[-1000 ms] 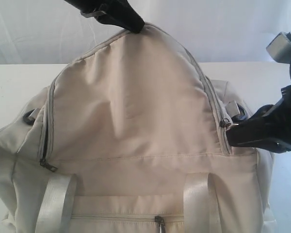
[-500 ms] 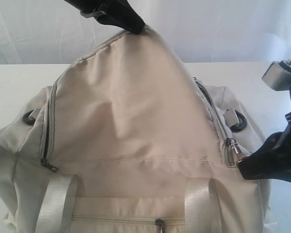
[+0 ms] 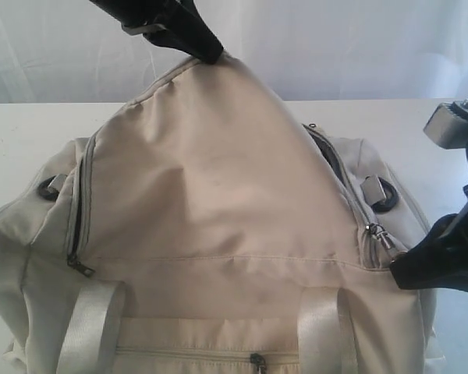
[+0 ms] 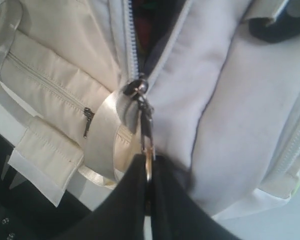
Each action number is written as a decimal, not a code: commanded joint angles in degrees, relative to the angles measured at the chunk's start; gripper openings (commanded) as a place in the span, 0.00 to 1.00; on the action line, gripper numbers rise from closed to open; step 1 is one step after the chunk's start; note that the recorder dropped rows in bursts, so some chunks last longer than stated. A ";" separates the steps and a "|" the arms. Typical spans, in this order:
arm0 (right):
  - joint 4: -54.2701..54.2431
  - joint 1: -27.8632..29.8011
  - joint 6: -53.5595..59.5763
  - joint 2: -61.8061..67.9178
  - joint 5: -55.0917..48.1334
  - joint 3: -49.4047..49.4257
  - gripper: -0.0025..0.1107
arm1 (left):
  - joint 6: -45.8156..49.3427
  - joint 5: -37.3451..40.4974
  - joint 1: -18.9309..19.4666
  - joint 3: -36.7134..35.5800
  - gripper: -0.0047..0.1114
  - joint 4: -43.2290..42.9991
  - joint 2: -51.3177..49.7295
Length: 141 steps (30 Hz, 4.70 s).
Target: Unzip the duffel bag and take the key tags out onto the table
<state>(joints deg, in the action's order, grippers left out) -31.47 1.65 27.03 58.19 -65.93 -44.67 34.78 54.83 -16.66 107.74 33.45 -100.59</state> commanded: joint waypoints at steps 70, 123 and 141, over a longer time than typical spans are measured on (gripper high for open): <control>-7.08 0.12 -1.82 -6.80 -1.13 -12.79 0.50 | -2.00 8.38 -23.42 -61.18 0.63 16.27 35.98; -23.54 -5.01 9.18 1.36 3.97 -2.67 0.50 | -33.22 -3.16 -23.17 -47.61 0.19 -30.30 34.54; 10.82 -5.01 -6.91 -0.11 1.35 -17.92 0.02 | -20.40 2.17 15.03 -40.69 0.04 -20.18 35.66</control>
<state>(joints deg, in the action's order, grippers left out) -23.76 -3.34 22.85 59.29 -63.54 -62.06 10.84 59.56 -7.60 68.07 4.78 -64.91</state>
